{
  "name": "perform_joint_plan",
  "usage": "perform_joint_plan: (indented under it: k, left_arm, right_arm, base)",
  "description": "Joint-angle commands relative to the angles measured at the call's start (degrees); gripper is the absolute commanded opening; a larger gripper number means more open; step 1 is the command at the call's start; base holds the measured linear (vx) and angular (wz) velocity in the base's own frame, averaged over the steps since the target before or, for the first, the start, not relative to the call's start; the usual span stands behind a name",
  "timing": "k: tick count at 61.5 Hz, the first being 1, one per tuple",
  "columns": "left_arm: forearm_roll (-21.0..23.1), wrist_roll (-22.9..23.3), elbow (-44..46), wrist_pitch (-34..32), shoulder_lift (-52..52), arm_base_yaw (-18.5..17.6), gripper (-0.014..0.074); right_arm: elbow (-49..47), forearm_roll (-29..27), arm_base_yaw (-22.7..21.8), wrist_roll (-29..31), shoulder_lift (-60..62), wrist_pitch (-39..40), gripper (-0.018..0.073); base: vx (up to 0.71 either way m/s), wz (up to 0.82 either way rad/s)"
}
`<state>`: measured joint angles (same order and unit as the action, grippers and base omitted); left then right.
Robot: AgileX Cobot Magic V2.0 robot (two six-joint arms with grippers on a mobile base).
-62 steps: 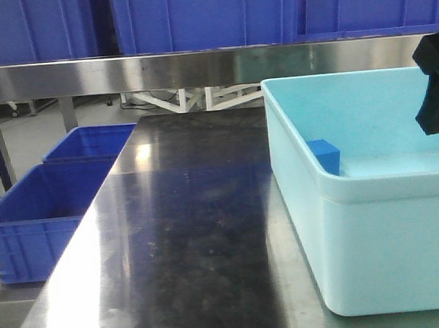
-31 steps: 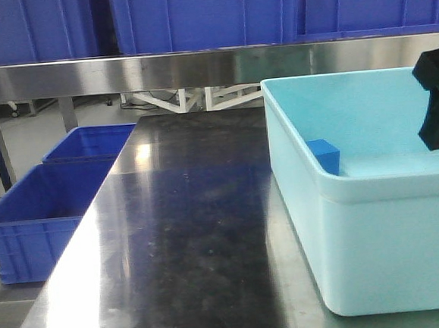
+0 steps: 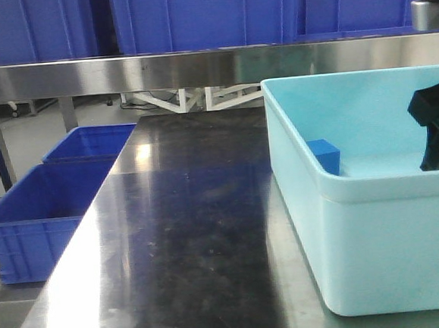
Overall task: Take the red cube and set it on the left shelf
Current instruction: 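Close the right gripper around the red cube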
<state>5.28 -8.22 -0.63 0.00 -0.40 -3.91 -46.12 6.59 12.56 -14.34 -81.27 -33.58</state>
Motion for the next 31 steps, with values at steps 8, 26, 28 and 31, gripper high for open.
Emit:
perform_joint_plan:
  k: [8, 26, 28, 31]
  left_arm:
    - [0.3, -0.1, -1.3, -4.8, 0.4, -0.2, 0.0106]
    - [0.3, -0.1, -1.3, -4.8, 0.4, -0.2, 0.0106]
    - [0.3, -0.1, -1.3, -4.8, 0.4, -0.2, 0.0106]
    - [0.3, -0.1, -1.3, -4.8, 0.4, -0.2, 0.0106]
  right_arm:
    - [-2.1, 1.0, -2.0, -1.1, 0.5, 1.6, 0.0614]
    - [-2.1, 1.0, -2.2, -1.1, -1.8, 2.0, 0.0614]
    - [-2.1, 1.0, -2.2, -1.1, -2.1, 2.0, 0.0614]
    - [-2.1, 1.0, -2.2, -1.1, -2.5, 2.0, 0.0614]
  base:
    - [0.0, 0.0]
    - [0.0, 0.0]
    - [0.0, 0.0]
    - [0.0, 0.0]
